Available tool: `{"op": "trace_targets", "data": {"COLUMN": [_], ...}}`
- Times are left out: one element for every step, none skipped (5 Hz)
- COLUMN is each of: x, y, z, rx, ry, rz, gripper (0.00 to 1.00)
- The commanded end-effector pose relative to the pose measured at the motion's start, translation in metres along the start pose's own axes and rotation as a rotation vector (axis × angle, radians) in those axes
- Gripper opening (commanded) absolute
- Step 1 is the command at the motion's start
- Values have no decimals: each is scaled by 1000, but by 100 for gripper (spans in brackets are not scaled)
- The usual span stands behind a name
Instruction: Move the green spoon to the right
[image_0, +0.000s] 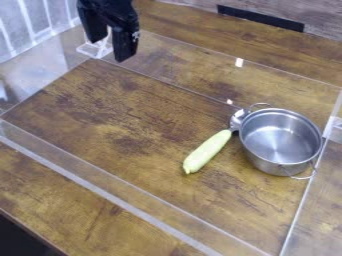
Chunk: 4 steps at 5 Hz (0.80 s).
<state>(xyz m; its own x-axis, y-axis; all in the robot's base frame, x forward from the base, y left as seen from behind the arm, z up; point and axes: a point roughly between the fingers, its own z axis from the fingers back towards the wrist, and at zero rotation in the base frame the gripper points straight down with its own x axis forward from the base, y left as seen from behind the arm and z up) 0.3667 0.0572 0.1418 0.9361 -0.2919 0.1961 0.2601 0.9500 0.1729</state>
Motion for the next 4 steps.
{"op": "trace_targets", "data": {"x": [11, 12, 13, 12], "y": [13, 16, 18, 18], "z": [19, 12, 10, 7], "rx": [47, 35, 20, 0], "ry": [-86, -107, -127, -141], "rz": [21, -17, -63, -102], "gripper": [100, 0, 100, 100]}}
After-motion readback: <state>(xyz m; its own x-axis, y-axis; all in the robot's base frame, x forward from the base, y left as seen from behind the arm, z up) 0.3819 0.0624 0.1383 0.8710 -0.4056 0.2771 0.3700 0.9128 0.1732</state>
